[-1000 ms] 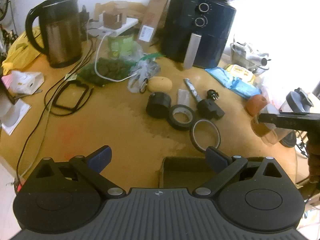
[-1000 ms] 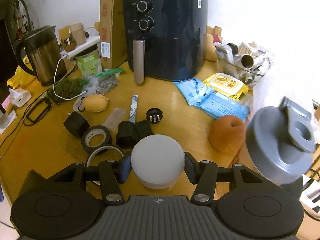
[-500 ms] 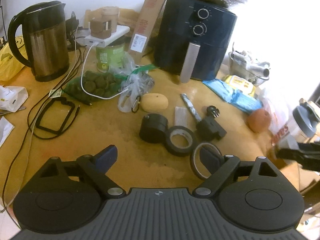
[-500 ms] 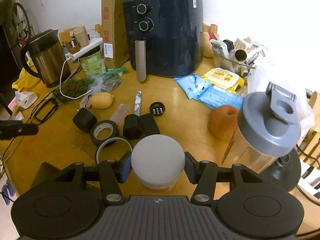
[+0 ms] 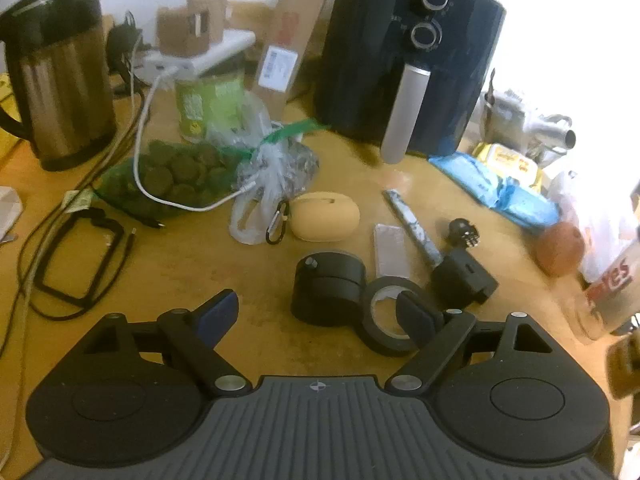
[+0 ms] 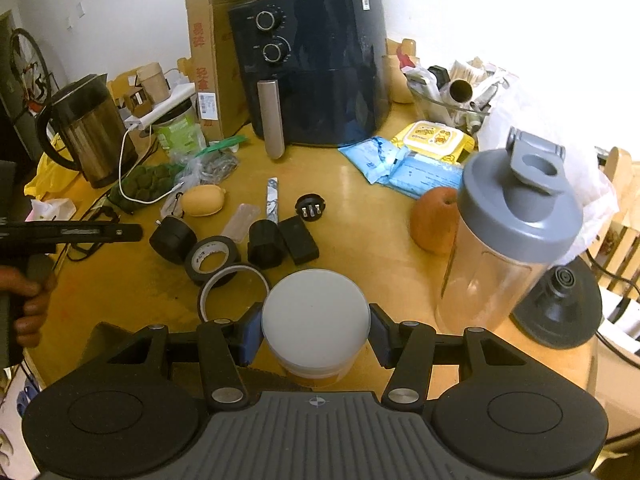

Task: Organize rigid objects
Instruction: 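Close the left gripper on the black cylinder while the right gripper holds the white jar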

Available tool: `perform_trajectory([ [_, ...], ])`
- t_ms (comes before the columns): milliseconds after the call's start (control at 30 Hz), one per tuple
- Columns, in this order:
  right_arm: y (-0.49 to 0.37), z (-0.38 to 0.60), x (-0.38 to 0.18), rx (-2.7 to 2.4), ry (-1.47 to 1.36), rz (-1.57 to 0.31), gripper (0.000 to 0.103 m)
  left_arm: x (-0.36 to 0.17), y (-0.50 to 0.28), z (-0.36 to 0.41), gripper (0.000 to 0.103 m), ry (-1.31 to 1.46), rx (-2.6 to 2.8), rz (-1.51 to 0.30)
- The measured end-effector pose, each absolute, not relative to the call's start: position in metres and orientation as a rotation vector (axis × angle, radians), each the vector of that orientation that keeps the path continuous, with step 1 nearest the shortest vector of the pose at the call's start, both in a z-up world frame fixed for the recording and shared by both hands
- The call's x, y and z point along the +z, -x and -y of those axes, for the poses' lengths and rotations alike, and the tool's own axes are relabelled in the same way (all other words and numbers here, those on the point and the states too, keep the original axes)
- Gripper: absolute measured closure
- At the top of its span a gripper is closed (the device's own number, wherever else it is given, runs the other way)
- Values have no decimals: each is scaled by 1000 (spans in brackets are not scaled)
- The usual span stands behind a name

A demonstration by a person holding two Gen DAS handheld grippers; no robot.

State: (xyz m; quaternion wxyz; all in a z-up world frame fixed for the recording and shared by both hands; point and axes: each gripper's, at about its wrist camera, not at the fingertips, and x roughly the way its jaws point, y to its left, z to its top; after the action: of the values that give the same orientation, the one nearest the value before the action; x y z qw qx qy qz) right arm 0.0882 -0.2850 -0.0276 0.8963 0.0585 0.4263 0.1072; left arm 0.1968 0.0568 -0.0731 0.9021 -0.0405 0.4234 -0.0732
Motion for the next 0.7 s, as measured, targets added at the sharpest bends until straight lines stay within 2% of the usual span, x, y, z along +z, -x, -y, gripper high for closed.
perform_trajectory([
  [100,-87,288,-28,211,-137,-889,46,-85,-209,-56,24,75,-165,-900],
  [333,-80,297,-27,181,-160,-887,46,-106,-231,-59,26,104,-195,-945],
  [567,-74,306,-28,159,-178,-891,46,-120,-250,-58,46,170,-245,-988],
  [700,-71,309,-27,152,-184,-888,46,-122,-255,-58,46,211,-237,-1023],
])
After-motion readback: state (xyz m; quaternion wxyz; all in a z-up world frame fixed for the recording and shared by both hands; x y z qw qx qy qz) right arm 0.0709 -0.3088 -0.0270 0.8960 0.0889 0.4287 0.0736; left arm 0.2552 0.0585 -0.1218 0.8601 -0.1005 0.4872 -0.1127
